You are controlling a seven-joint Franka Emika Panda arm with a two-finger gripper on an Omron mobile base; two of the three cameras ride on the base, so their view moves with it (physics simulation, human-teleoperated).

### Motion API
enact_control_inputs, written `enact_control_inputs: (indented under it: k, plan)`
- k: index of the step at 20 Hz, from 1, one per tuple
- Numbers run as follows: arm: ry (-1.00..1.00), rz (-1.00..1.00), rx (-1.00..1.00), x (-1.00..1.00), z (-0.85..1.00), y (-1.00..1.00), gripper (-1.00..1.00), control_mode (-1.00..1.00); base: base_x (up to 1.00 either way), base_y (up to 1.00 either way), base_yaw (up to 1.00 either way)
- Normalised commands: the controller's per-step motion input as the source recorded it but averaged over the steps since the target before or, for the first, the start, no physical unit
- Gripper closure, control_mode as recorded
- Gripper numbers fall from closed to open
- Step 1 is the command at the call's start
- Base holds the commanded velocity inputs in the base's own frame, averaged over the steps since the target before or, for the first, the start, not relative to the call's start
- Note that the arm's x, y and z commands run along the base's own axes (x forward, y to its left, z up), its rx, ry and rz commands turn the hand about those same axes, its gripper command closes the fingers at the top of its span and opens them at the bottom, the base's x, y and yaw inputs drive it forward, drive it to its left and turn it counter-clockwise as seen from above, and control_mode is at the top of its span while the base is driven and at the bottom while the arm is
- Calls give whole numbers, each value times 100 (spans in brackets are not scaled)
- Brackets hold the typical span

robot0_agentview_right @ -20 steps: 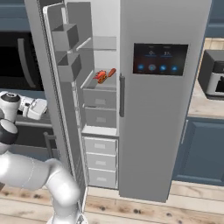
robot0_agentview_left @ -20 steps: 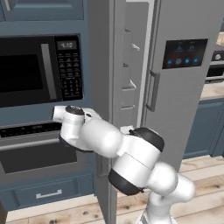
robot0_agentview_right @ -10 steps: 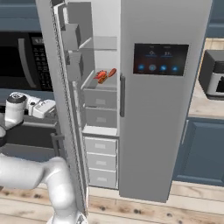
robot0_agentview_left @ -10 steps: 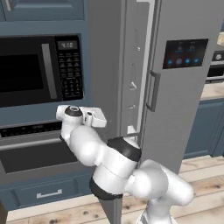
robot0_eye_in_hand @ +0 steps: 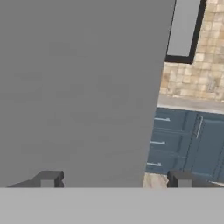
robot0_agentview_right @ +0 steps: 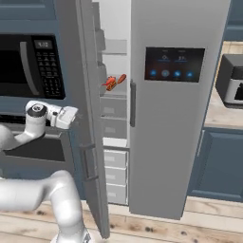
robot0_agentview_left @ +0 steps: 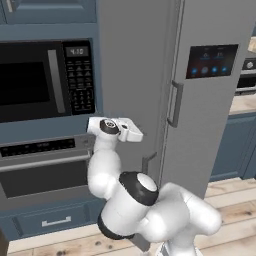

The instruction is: Store the hot dog in the freezer for long-term storage. Close the freezer door after placing the cooked food.

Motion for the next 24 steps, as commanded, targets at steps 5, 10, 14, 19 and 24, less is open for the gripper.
enact_control_inputs:
  k: [5,10,14,19,24]
  plan:
    - [-3,29,17,49,0,-83,-100,-100,0,0,0]
    - [5,16,8,68,0,-48,-100,-100,0,0,0]
    - [10,24,6,58,26,-28,-100,-100,0,0,0]
    - [16,24,0,30,67,0,-100,-100,0,0,0]
    - [22,25,0,28,80,-1,-100,-100,0,0,0]
